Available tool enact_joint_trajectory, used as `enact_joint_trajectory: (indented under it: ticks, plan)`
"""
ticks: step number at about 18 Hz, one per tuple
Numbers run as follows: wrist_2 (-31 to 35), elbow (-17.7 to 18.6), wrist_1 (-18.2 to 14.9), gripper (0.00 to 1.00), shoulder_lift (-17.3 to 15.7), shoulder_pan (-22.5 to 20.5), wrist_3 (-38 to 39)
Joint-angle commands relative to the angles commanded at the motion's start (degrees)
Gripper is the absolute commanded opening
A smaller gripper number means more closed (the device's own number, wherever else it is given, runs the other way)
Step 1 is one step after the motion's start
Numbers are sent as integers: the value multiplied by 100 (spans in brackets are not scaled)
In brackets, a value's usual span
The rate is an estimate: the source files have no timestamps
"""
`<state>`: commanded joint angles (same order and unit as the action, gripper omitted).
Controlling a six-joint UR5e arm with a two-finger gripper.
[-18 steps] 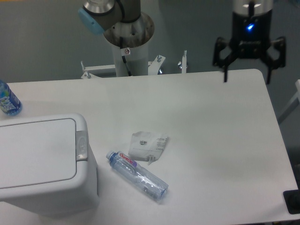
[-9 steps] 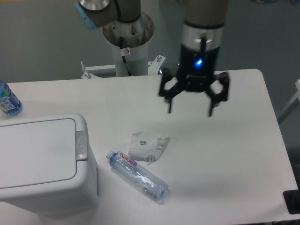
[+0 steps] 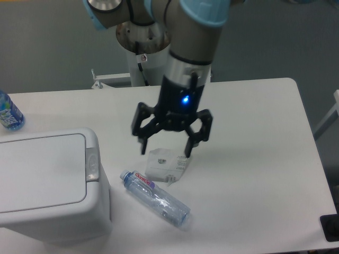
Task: Open the trash can
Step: 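Move the open gripper down toward the grey button on the trash can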
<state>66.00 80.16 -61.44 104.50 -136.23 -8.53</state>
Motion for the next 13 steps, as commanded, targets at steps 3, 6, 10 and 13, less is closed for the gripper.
enact_joint_trajectory:
  ticks: [3, 6, 10, 13]
  plan:
    - [-9, 0, 0, 100, 53, 158, 26]
    - [-9, 70, 0, 100, 44, 211, 18]
    - [0, 88, 9, 100, 53, 299, 26]
    - [-9, 123, 9, 100, 71, 351, 26]
